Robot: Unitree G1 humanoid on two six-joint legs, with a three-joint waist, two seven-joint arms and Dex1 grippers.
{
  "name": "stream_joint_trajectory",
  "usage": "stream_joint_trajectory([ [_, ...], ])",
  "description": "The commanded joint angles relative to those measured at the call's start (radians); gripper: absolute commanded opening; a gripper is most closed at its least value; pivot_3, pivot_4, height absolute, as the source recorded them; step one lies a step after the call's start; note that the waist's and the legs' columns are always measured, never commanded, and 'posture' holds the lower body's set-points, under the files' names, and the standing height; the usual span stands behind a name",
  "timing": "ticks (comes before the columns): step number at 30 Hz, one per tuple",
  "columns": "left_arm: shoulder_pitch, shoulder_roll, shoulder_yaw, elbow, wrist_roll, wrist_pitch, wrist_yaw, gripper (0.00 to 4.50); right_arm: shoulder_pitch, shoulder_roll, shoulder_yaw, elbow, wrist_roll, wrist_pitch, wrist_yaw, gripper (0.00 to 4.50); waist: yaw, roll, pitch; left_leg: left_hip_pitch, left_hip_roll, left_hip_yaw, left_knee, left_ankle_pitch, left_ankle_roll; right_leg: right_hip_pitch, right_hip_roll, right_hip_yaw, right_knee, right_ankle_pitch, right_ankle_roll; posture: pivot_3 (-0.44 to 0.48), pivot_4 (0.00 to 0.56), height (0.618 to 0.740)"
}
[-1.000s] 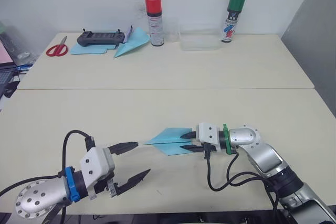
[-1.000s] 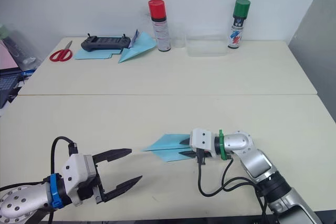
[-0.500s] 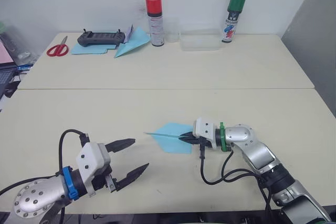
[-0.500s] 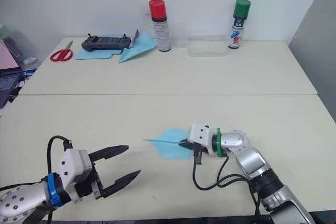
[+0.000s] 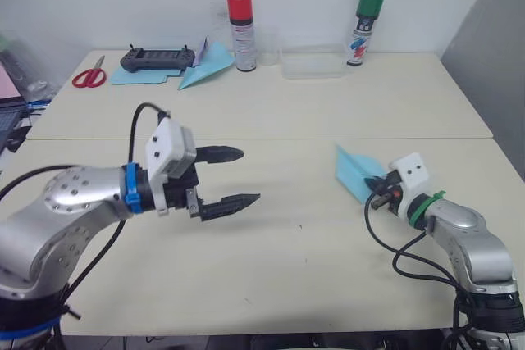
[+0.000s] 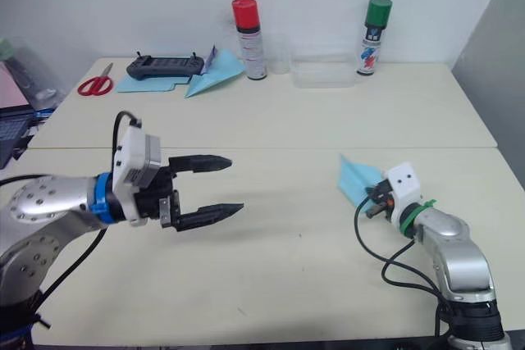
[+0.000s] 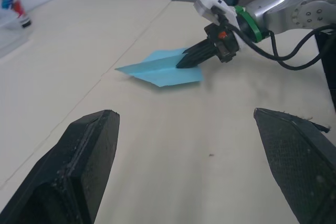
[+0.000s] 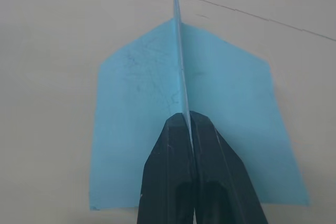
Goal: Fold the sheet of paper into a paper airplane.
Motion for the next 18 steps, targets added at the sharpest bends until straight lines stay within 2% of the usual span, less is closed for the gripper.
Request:
stream_joint_trajectory([
  [1,-0.084,-0.028,-0.057,0.035,0.023,-0.004,-0.034,4.49,0.032,0.042,-0.031,-0.079,0.012,0.070,-0.084,0.00,-0.005,0.000,0.000,0.000,0.000,0.000,0.000,0.000,0.000,0.000,0.000,0.000,0.000,0.000,0.000,0.000,0.150,0.740],
  [7,-0.147,-0.065,-0.119,0.079,0.061,-0.020,-0.089,4.49,0.050,0.135,-0.051,-0.092,0.010,0.086,-0.185,0.00,-0.012,0.000,0.000,0.000,0.000,0.001,0.000,0.000,0.000,0.000,0.000,0.001,0.000,0.000,0.000,0.000,0.150,0.740],
  [10,-0.153,-0.071,-0.119,0.087,0.065,-0.015,-0.100,4.49,0.053,0.133,-0.052,-0.086,0.025,0.084,-0.176,0.00,-0.011,0.000,0.000,0.000,0.000,0.001,0.000,0.000,0.000,0.000,0.000,0.001,0.000,0.000,0.000,0.000,0.150,0.740],
  [13,-0.151,-0.087,-0.120,0.109,0.088,-0.031,-0.102,4.50,0.048,0.123,-0.051,-0.106,0.060,0.074,-0.143,0.67,-0.011,0.000,0.000,0.000,0.000,0.001,0.000,0.000,0.000,0.000,0.000,0.001,0.000,0.000,0.000,0.000,0.150,0.740],
  [18,-0.130,-0.100,-0.112,0.128,0.099,-0.025,-0.112,4.50,0.044,0.059,-0.043,-0.149,0.099,0.057,-0.086,2.41,-0.011,0.000,0.000,0.000,0.000,0.001,0.000,0.000,0.000,0.000,0.000,0.001,0.000,0.000,0.000,0.000,0.150,0.740],
])
